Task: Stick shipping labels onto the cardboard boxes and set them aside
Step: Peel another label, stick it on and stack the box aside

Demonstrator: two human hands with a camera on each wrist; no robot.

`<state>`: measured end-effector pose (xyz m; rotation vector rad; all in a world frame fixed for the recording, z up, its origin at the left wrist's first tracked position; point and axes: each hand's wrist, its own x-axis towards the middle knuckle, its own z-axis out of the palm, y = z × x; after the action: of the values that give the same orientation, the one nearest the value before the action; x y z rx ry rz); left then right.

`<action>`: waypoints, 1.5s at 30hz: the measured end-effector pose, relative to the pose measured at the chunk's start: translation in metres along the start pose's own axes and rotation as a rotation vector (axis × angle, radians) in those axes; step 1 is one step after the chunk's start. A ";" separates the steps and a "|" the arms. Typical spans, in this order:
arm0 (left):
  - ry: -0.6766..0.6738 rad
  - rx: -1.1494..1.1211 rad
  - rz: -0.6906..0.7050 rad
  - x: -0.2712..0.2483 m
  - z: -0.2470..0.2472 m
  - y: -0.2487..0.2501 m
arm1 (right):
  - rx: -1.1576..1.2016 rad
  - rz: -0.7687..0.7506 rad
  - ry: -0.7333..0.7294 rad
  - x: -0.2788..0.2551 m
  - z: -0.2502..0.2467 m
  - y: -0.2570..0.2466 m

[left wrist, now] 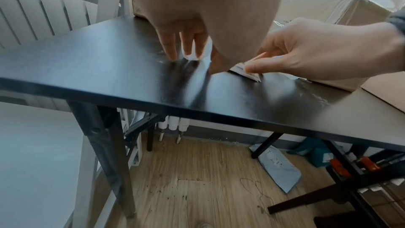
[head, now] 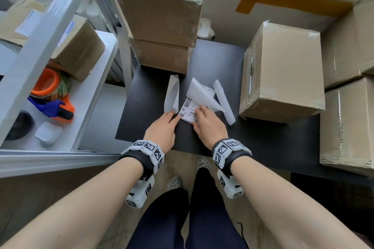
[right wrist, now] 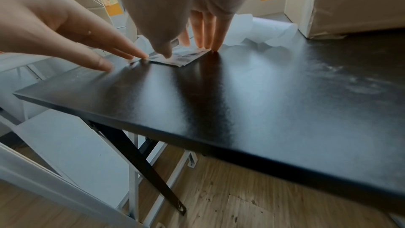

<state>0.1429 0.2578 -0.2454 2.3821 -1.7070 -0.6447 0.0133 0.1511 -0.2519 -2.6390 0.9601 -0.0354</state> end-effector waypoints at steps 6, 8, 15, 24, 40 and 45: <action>0.009 -0.034 -0.019 0.002 -0.009 0.002 | -0.091 -0.029 -0.035 0.001 -0.009 0.001; -0.005 -0.046 -0.035 0.002 -0.013 0.003 | -0.094 0.007 -0.109 0.003 -0.016 0.000; -0.066 -0.057 -0.065 0.001 -0.030 0.011 | 0.030 0.209 -0.069 0.007 -0.038 -0.001; -0.007 -0.236 0.019 0.011 -0.060 0.040 | 0.258 0.303 0.101 0.019 -0.094 -0.007; 0.218 -0.488 -0.083 0.025 -0.131 0.069 | 0.983 0.397 0.127 0.023 -0.149 -0.028; 0.198 -0.697 -0.135 0.020 -0.150 0.059 | 0.910 0.407 0.168 0.018 -0.147 -0.026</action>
<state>0.1601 0.1988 -0.0946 1.9767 -1.0162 -0.8216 0.0234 0.1145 -0.1067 -1.6077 1.1568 -0.4784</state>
